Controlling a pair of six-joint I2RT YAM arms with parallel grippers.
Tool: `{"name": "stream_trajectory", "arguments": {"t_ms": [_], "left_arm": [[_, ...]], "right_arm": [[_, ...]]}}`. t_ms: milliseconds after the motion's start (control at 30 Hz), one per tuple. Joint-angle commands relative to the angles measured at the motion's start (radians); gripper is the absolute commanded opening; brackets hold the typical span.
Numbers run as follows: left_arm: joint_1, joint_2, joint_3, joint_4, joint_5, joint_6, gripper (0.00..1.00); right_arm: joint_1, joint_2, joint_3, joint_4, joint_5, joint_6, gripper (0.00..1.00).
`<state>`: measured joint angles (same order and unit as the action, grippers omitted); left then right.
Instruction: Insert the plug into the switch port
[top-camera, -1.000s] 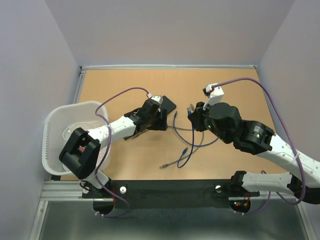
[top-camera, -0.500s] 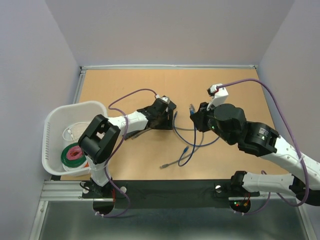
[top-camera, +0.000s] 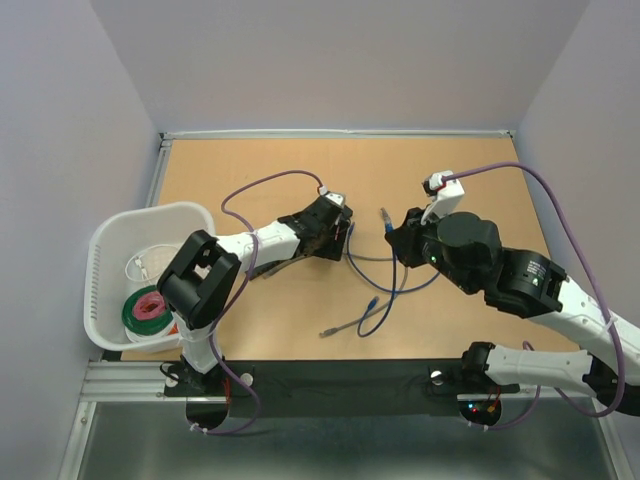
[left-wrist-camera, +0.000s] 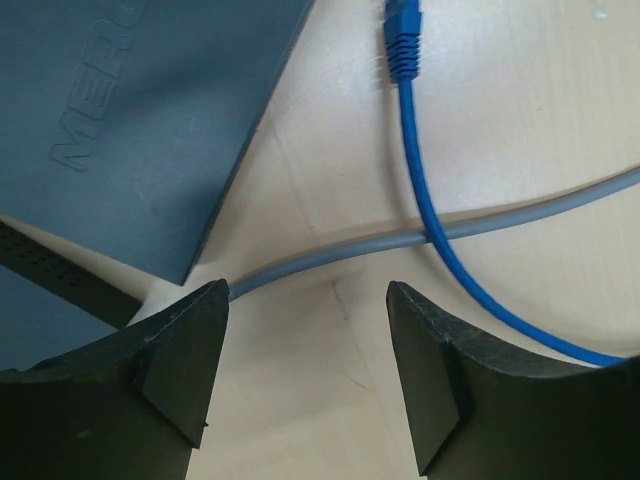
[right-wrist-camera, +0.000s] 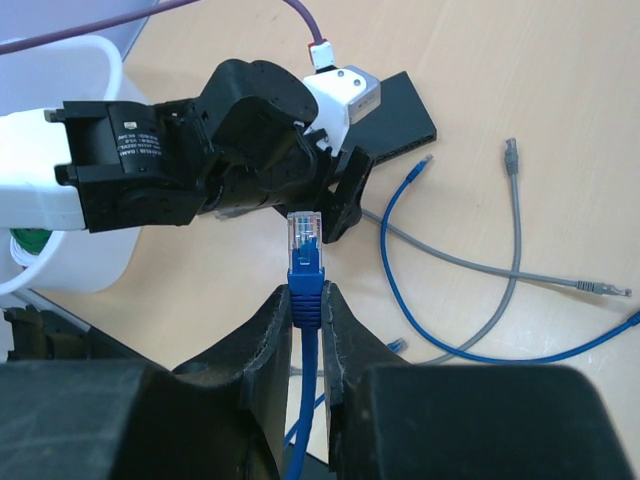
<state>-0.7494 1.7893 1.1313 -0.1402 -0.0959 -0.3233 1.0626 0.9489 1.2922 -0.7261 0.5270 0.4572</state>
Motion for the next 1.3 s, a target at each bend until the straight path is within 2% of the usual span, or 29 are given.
{"name": "stream_trajectory", "arguments": {"t_ms": [0, 367, 467, 500, 600, 633, 667, 733, 867, 1033, 1267], "left_arm": [[-0.001, -0.015, 0.035, -0.052, -0.065, 0.072, 0.76], [-0.001, 0.071, 0.036, -0.041, -0.042, 0.098, 0.74], [-0.002, 0.079, 0.024, -0.032, -0.028, 0.098, 0.62], [-0.002, 0.081, 0.024, -0.032, -0.021, 0.098, 0.5], [-0.004, 0.081, 0.03, -0.03, -0.001, 0.092, 0.27], [-0.005, 0.081, 0.039, -0.032, 0.014, 0.09, 0.23], [-0.01, 0.082, 0.045, -0.033, 0.019, 0.086, 0.12], [-0.021, 0.079, 0.073, -0.05, 0.031, 0.079, 0.02], [-0.053, 0.094, 0.149, -0.102, 0.054, 0.024, 0.0], [-0.146, 0.148, 0.263, -0.125, 0.123, -0.104, 0.0], [-0.217, 0.231, 0.309, 0.042, 0.295, -0.339, 0.0]], "right_arm": [[0.004, 0.004, -0.004, 0.033, -0.001, 0.009, 0.0], [0.004, -0.027, -0.025, 0.031, 0.002, 0.024, 0.0], [0.004, -0.025, -0.03, 0.031, -0.001, 0.026, 0.0], [0.004, -0.022, -0.028, 0.031, -0.002, 0.026, 0.0], [0.004, -0.016, -0.027, 0.031, -0.004, 0.028, 0.0], [0.004, -0.016, -0.025, 0.031, -0.004, 0.028, 0.0], [0.004, -0.018, -0.025, 0.031, -0.002, 0.028, 0.0], [0.004, -0.025, -0.025, 0.031, 0.002, 0.028, 0.0], [0.004, -0.035, -0.027, 0.031, 0.005, 0.024, 0.0], [0.004, -0.055, -0.013, 0.024, 0.022, 0.011, 0.0], [0.004, -0.059, 0.099, -0.032, 0.082, -0.038, 0.01]]}}
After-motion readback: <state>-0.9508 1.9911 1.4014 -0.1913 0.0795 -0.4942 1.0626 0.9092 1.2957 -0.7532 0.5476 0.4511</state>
